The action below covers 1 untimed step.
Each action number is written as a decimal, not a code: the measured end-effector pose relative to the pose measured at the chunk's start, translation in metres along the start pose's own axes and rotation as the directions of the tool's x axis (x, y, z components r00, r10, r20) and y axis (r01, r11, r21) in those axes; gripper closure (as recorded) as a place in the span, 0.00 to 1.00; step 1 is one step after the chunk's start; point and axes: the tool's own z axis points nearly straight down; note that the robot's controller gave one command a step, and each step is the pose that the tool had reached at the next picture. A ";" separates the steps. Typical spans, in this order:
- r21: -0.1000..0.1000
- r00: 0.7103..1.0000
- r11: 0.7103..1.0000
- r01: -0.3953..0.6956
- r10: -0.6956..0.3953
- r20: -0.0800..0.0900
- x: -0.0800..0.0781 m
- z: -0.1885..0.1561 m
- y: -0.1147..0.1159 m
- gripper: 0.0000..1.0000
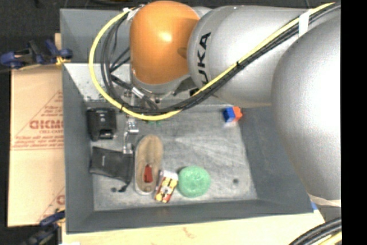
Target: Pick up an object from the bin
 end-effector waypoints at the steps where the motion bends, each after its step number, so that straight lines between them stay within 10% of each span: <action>1: -0.001 1.000 1.000 -0.004 0.004 0.006 -0.001 -0.004 -0.001 0.00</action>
Offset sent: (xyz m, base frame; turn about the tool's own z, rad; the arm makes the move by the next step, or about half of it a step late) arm 0.0157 -0.0058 -0.1368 0.0414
